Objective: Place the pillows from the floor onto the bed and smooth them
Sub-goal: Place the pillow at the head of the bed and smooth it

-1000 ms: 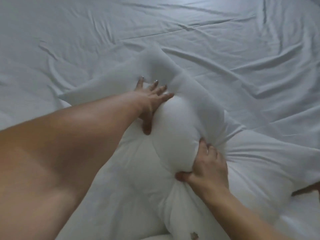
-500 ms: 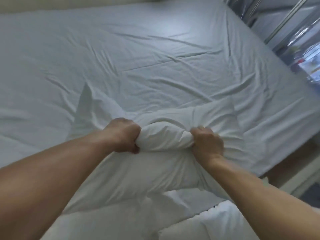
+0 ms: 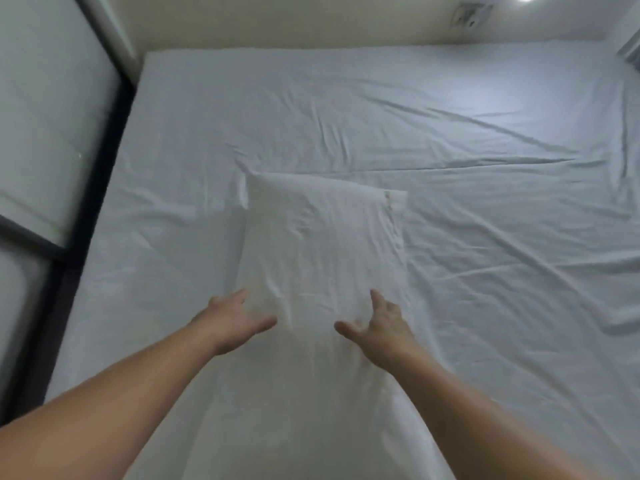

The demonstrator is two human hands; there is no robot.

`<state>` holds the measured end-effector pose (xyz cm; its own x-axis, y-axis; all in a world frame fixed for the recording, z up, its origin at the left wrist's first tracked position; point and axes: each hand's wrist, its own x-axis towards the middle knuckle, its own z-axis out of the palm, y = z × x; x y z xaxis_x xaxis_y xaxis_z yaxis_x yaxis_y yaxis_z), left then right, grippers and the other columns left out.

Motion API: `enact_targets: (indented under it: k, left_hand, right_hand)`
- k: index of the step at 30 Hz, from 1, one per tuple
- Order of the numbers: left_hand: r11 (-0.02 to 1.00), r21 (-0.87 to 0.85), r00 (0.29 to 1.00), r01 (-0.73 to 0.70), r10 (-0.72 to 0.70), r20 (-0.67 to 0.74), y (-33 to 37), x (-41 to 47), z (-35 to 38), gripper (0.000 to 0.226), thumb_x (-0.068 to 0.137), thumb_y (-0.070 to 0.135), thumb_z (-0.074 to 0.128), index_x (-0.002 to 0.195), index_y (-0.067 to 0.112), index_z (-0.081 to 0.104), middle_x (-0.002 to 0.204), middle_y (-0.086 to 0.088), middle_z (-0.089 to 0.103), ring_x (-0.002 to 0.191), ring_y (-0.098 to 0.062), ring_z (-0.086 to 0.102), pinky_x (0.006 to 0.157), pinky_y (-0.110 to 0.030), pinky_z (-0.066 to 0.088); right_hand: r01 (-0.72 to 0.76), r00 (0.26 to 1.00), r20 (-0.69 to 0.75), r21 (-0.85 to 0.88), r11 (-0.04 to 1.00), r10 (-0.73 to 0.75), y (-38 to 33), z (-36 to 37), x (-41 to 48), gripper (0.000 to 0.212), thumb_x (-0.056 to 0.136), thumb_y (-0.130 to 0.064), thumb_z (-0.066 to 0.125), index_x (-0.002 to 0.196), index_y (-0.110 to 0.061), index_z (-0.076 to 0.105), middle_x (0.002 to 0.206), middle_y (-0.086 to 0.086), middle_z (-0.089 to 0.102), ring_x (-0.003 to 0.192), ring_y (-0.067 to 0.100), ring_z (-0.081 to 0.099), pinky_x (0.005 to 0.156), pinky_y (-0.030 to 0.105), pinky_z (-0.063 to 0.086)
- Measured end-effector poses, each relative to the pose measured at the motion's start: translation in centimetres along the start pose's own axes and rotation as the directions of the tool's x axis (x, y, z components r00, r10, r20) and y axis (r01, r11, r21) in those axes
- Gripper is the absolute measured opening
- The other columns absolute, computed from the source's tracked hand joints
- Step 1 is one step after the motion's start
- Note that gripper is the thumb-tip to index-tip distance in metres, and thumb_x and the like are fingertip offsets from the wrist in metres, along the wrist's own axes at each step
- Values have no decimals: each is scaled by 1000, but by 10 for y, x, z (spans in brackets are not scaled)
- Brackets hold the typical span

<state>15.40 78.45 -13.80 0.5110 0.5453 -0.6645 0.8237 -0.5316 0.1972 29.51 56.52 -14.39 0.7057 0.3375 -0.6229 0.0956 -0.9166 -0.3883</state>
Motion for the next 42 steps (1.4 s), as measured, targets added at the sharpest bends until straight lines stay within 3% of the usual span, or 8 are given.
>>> enact_targets:
  k: [4, 7, 11, 16, 22, 26, 31, 42]
  left_hand:
    - [954, -293, 997, 67, -55, 51, 17, 54, 50, 137, 41, 89, 63, 145, 46, -15, 151, -22, 23, 135, -39, 33, 111, -45, 30]
    - [961, -262, 993, 88, -106, -55, 39, 98, 94, 140, 38, 89, 62, 138, 50, -26, 149, -22, 21, 132, -42, 33, 106, -51, 31]
    - [987, -152, 937, -57, 0, -350, 37, 134, 128, 106, 64, 77, 59, 145, 46, -2, 131, -14, 42, 117, -35, 47, 87, -44, 37]
    - [939, -123, 761, -322, 180, -623, 21, 114, 101, 39, 85, 54, 56, 116, 30, 61, 100, -11, 68, 88, -37, 63, 64, -32, 34]
    - [907, -42, 582, -418, 232, -779, 22, 62, -9, 28, 83, 44, 68, 87, 16, 70, 74, -9, 64, 65, -37, 62, 54, -30, 35]
    - [902, -9, 476, -432, 220, -851, 23, 52, -115, 37, 90, 50, 53, 108, 20, 65, 91, -9, 63, 83, -34, 61, 66, -38, 47]
    - [997, 27, 702, 74, -32, -712, 6, 77, -203, 72, 87, 66, 31, 149, 34, 13, 146, -18, 30, 126, -40, 38, 100, -58, 28]
    - [944, 167, 884, -286, 327, -334, 52, 35, -69, 58, 95, 49, 37, 148, 27, 28, 148, -13, 36, 129, -37, 38, 103, -49, 31]
  right_hand:
    - [-123, 992, -28, 70, 990, 125, 13, 19, 60, 141, 42, -82, 70, 147, -36, -13, 159, 13, -4, 144, 38, 6, 112, 59, 20]
    - [-176, 980, -74, 94, 980, 183, 30, 46, 96, 147, 38, -79, 74, 146, -39, -17, 153, 17, 17, 138, 42, 22, 109, 55, 28]
    - [-193, 949, -241, 71, 979, 205, 21, 77, 135, 130, 44, -69, 80, 145, -35, 5, 138, 19, 36, 127, 41, 38, 100, 52, 36]
    - [9, 901, -435, -6, 1000, -11, 1, 62, 122, 51, 72, -49, 70, 115, -33, 48, 102, 6, 67, 98, 33, 62, 70, 35, 39]
    - [235, 763, -635, 100, 967, -120, -71, -6, 74, 23, 79, -47, 61, 97, -35, 54, 88, 1, 67, 88, 32, 61, 64, 32, 33]
    - [371, 706, -673, 88, 924, -219, -162, -70, 67, 30, 79, -49, 61, 102, -31, 54, 100, 4, 65, 94, 32, 60, 66, 33, 34]
    - [252, 889, -430, 174, 952, -157, -220, -120, 86, 77, 83, -62, 52, 144, -22, 29, 141, 18, 35, 124, 39, 43, 101, 47, 36]
    - [230, 960, -159, -23, 973, -230, -87, -36, 38, 63, 90, -53, 52, 144, -26, 34, 145, 9, 33, 122, 31, 47, 92, 41, 38]
